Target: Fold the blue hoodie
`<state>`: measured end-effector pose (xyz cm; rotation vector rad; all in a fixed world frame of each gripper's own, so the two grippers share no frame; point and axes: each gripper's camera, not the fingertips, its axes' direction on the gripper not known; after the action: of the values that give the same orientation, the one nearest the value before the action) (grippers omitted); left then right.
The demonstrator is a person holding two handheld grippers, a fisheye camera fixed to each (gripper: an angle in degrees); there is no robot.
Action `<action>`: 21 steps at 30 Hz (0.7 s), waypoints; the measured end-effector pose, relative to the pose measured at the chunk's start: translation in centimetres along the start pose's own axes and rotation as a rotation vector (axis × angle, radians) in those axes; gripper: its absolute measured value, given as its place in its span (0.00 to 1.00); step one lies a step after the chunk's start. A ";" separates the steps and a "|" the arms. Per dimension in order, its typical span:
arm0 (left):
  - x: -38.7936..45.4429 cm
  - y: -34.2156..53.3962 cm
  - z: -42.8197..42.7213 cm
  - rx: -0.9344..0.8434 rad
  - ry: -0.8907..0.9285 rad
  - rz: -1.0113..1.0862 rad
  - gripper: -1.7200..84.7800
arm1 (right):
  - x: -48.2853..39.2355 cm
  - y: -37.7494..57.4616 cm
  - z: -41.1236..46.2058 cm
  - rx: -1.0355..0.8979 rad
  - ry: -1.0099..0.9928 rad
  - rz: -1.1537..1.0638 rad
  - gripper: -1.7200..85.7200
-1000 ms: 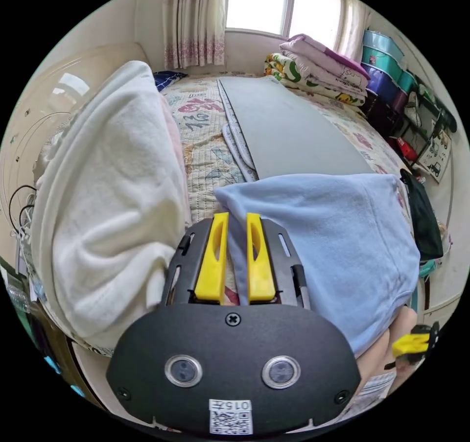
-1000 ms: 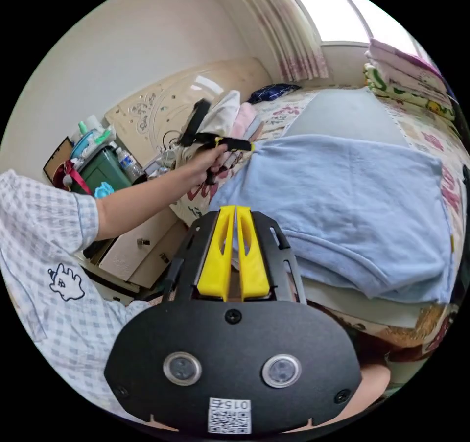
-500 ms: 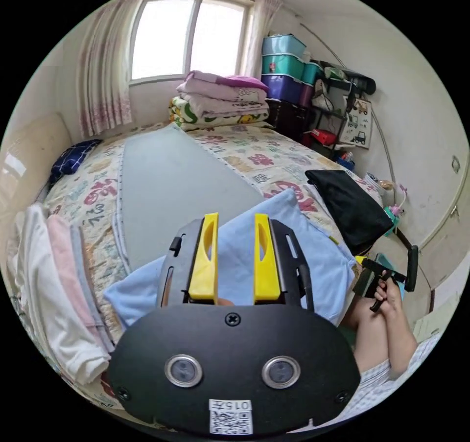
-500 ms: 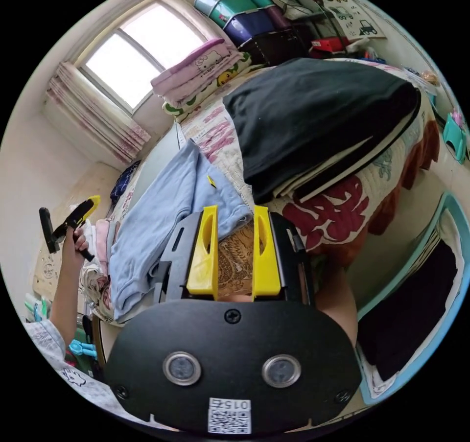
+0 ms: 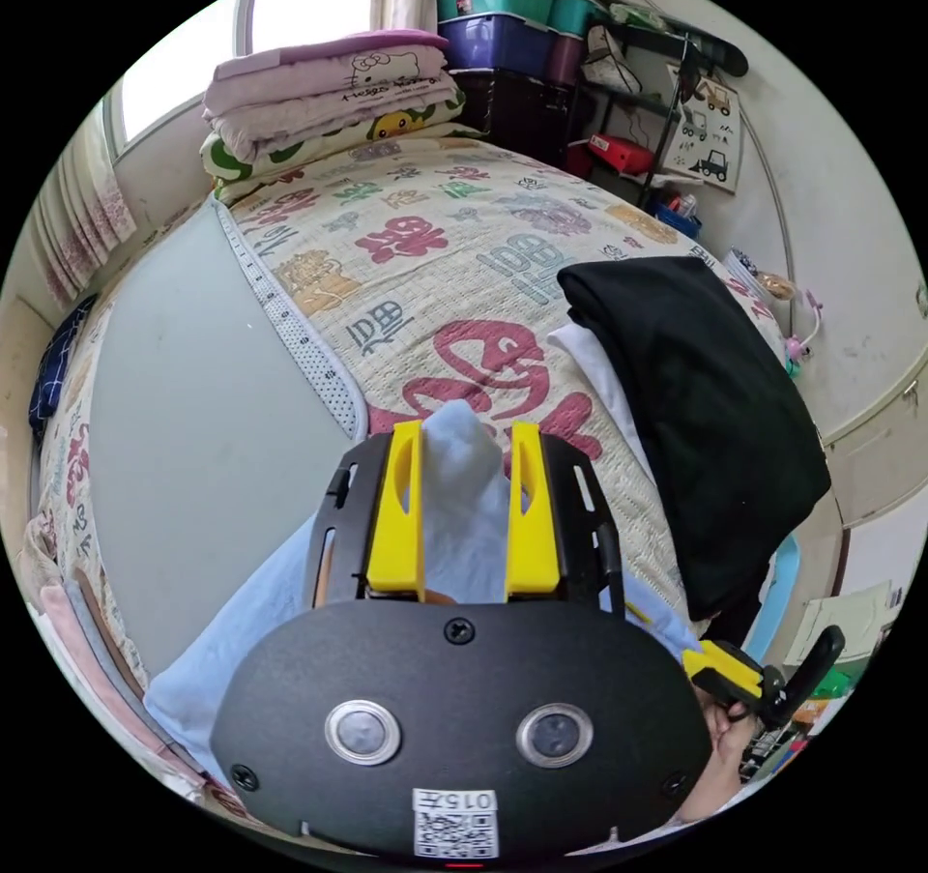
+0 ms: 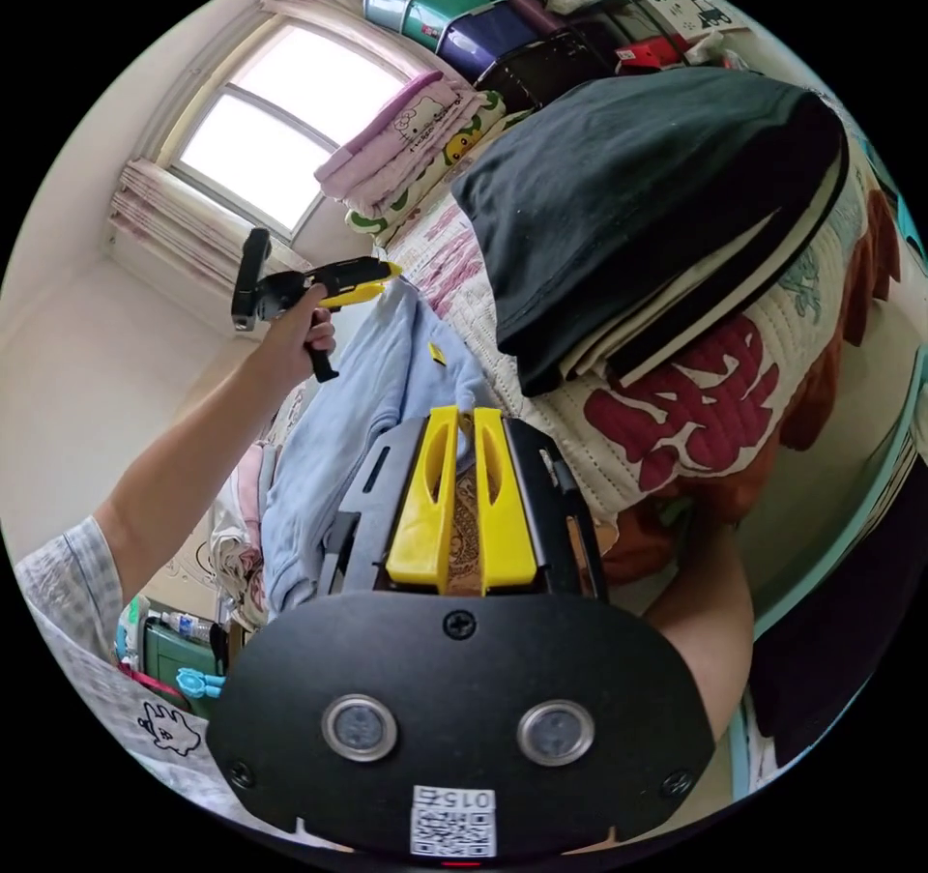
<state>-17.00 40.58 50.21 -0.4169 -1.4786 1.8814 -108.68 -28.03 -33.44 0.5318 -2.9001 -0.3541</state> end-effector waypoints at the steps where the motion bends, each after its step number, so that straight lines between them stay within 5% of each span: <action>1: -0.2 -0.2 1.0 -0.022 -0.016 -0.016 0.13 | 0.6 0.4 -0.2 0.020 0.001 0.010 0.05; 6: -2.1 1.0 2.9 -0.085 -0.085 -0.070 0.06 | 3.7 2.1 -1.4 0.088 -0.032 0.042 0.04; 13: -4.3 4.9 -5.8 0.150 -0.063 -0.029 0.03 | 7.2 5.2 -6.2 0.196 -0.018 -0.048 0.03; 21: -12.7 12.3 -17.3 0.381 0.240 -0.141 0.02 | 8.1 8.7 -16.9 0.402 0.007 -0.186 0.03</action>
<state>-1.05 42.89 31.42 -0.3327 -0.9416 1.8719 -115.46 -26.51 -14.00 0.8610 -2.9287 0.2167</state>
